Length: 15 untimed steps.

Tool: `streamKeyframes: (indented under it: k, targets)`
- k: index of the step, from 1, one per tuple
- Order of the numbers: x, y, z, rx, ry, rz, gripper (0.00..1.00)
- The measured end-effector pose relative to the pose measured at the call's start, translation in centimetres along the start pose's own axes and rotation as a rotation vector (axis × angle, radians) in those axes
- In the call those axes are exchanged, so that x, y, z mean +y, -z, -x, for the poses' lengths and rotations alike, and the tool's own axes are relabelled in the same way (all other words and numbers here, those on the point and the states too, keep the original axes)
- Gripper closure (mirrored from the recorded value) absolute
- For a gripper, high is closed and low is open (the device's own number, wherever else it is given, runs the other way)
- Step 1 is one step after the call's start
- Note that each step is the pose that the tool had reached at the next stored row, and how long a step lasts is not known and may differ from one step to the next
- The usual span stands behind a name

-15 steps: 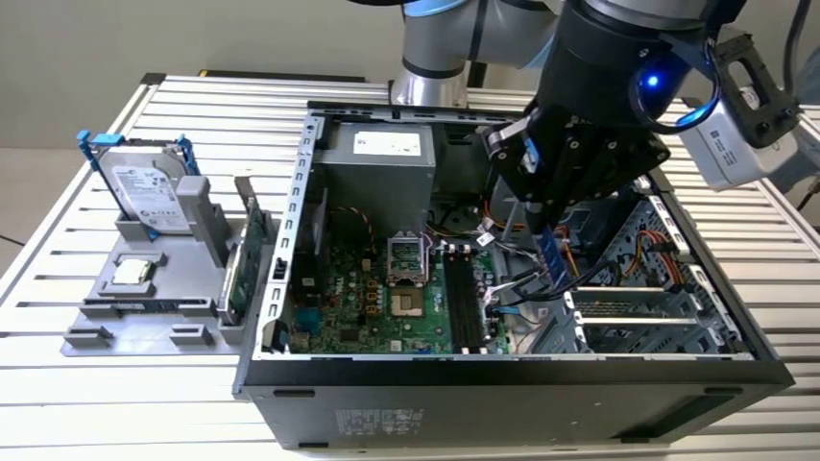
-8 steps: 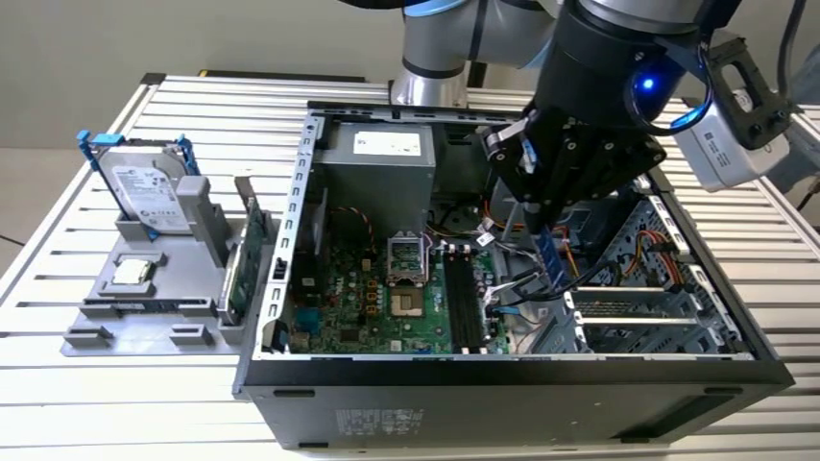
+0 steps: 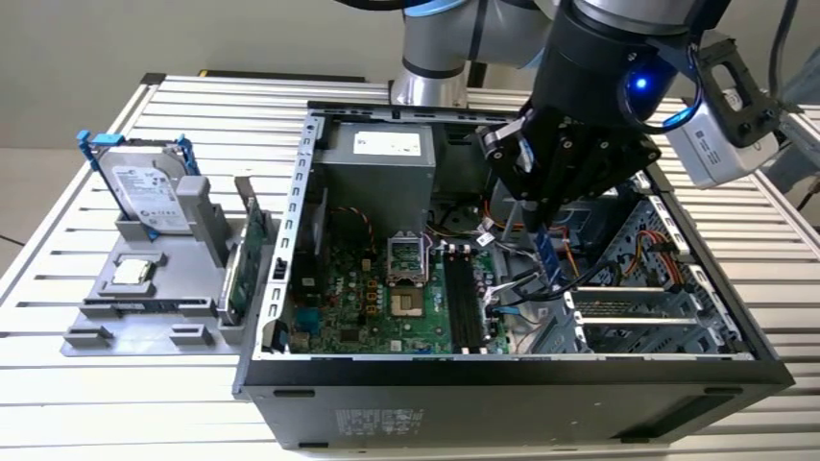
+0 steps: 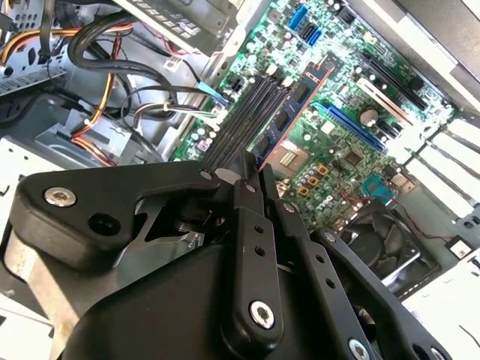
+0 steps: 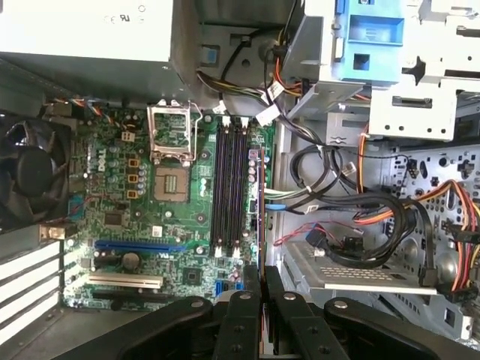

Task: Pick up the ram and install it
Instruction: 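Insert the ram into the slot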

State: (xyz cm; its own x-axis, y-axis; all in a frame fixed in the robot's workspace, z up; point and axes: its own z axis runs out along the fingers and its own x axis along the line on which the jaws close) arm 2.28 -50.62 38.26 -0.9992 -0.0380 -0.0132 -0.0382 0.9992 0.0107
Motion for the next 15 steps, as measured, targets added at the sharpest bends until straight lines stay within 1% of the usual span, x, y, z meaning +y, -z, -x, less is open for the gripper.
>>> streamKeyframes:
  k: [7, 15]
  targets:
    - [0.11, -0.31, 0.00, 0.0000, 0.000, -0.0012, 1.00]
    - [0.48, -0.58, 0.01, 0.0000, 0.000, -0.0022, 1.00]
